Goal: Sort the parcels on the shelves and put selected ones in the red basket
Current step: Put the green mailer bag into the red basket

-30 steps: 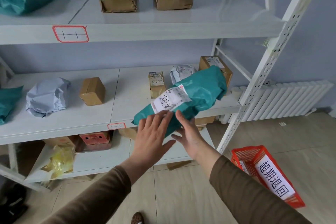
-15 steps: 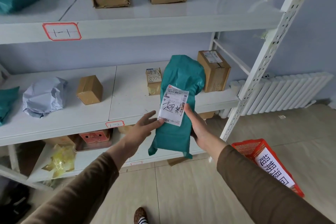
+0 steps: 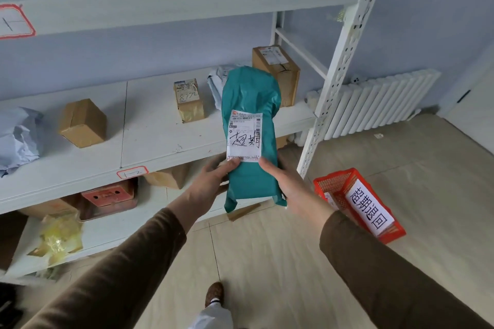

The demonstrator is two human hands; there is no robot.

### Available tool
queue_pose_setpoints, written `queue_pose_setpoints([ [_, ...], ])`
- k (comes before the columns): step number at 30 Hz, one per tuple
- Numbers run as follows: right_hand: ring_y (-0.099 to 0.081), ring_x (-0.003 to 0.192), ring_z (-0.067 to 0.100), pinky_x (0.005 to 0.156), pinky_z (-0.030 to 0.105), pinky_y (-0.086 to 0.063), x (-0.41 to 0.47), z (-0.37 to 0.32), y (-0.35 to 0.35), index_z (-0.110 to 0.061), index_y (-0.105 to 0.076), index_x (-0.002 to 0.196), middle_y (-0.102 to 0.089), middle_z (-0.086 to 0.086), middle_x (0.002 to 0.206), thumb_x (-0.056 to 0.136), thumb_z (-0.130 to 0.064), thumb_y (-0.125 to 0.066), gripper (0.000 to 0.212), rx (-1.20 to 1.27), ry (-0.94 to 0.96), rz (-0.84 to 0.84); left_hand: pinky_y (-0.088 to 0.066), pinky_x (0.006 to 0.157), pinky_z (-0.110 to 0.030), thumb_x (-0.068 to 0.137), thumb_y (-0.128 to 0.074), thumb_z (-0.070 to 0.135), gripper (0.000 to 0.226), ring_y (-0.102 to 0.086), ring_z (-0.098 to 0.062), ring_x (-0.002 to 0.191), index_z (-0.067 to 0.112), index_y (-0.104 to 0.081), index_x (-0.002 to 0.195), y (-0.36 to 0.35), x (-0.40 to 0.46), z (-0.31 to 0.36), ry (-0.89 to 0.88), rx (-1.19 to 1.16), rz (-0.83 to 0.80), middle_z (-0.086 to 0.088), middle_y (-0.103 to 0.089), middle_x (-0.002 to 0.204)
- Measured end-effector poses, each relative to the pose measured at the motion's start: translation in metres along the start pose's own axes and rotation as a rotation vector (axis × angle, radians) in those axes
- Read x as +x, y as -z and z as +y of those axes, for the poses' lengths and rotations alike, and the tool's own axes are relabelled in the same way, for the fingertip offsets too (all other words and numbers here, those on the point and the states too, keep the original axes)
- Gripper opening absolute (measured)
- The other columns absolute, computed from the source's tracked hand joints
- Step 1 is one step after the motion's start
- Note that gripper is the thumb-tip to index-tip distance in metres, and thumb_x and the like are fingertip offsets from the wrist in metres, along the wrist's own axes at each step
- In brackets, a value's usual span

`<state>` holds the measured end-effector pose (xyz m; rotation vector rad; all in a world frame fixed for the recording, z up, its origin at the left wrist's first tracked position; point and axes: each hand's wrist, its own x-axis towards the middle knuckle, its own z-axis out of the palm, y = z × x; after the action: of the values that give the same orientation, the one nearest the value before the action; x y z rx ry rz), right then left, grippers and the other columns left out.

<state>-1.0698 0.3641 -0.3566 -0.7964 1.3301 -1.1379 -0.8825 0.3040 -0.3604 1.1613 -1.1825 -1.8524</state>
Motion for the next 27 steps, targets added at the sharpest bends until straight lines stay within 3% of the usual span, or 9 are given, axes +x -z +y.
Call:
queue_pose_setpoints([
  [2,-0.075,0.099,0.008,0.073,0.02,-0.059,-0.006,0.006,0.018,-0.031,-0.062,0.132,-0.076,-0.009,0.116,0.092,-0.041,-0.073,0.042,-0.004,0.027,0.043,-0.058,0.092,-0.039,0.097,-0.069,0.031,0.044,-0.072,-0.02,0.11,0.021,-0.06,0.138,-0.017,0.008,-0.008,0.014,0.038,-0.048,-0.001,-0.074,0.125],
  [7,-0.074,0.107,0.02,0.1,0.046,-0.057,-0.007,0.019,0.055,-0.029,-0.069,0.124,-0.078,-0.003,0.114,0.086,-0.042,-0.079,0.041,-0.021,-0.002,0.176,-0.058,0.094,-0.04,0.096,-0.071,0.03,0.05,-0.072,-0.021,0.111,0.021,-0.056,0.142,-0.053,0.031,-0.022,0.065,0.072,-0.117,-0.003,-0.074,0.126],
  [12,-0.073,0.108,0.02,0.086,0.032,-0.06,-0.009,0.024,0.093,-0.028,-0.067,0.125,-0.076,-0.001,0.12,0.095,-0.027,-0.072,0.031,0.065,-0.047,0.251,-0.055,0.103,-0.046,0.089,-0.079,0.037,0.067,-0.071,-0.022,0.115,0.022,-0.05,0.147,-0.089,0.066,-0.037,0.148,0.114,-0.19,-0.004,-0.07,0.131],
  [14,-0.074,0.107,0.018,0.082,0.028,-0.06,-0.009,0.028,0.111,-0.027,-0.066,0.129,-0.076,-0.002,0.121,0.096,-0.024,-0.071,0.033,0.09,-0.053,0.275,-0.059,0.097,-0.041,0.089,-0.079,0.033,0.066,-0.071,-0.02,0.114,0.021,-0.049,0.146,-0.107,0.077,-0.041,0.177,0.099,-0.221,-0.004,-0.069,0.132],
  [16,-0.073,0.11,0.021,0.089,0.033,-0.06,-0.01,0.037,0.129,-0.025,-0.066,0.13,-0.077,-0.002,0.12,0.095,-0.022,-0.071,0.035,0.12,-0.071,0.31,-0.06,0.094,-0.038,0.088,-0.08,0.031,0.069,-0.07,-0.02,0.114,0.02,-0.046,0.146,-0.126,0.084,-0.049,0.213,0.091,-0.239,-0.004,-0.068,0.132],
  [20,-0.072,0.113,0.025,0.104,0.049,-0.055,-0.015,0.055,0.174,-0.029,-0.069,0.122,-0.077,-0.001,0.12,0.093,-0.022,-0.074,0.03,0.16,-0.112,0.4,-0.053,0.105,-0.05,0.084,-0.083,0.033,0.081,-0.067,-0.023,0.12,0.02,-0.039,0.151,-0.168,0.099,-0.07,0.256,0.132,-0.268,-0.006,-0.066,0.133],
  [25,-0.072,0.112,0.024,0.105,0.051,-0.053,-0.022,0.061,0.251,-0.034,-0.069,0.119,-0.077,-0.004,0.117,0.092,-0.03,-0.074,0.027,0.163,-0.148,0.46,-0.051,0.108,-0.05,0.085,-0.082,0.033,0.079,-0.066,-0.022,0.12,0.024,-0.039,0.15,-0.24,0.115,-0.09,0.317,0.123,-0.314,-0.003,-0.066,0.134],
  [27,-0.072,0.111,0.024,0.104,0.05,-0.054,-0.024,0.064,0.291,-0.032,-0.068,0.119,-0.077,-0.002,0.118,0.096,-0.027,-0.071,0.024,0.185,-0.17,0.476,-0.055,0.102,-0.046,0.086,-0.081,0.028,0.074,-0.067,-0.021,0.116,0.026,-0.041,0.149,-0.275,0.122,-0.102,0.348,0.129,-0.33,-0.002,-0.067,0.132],
])
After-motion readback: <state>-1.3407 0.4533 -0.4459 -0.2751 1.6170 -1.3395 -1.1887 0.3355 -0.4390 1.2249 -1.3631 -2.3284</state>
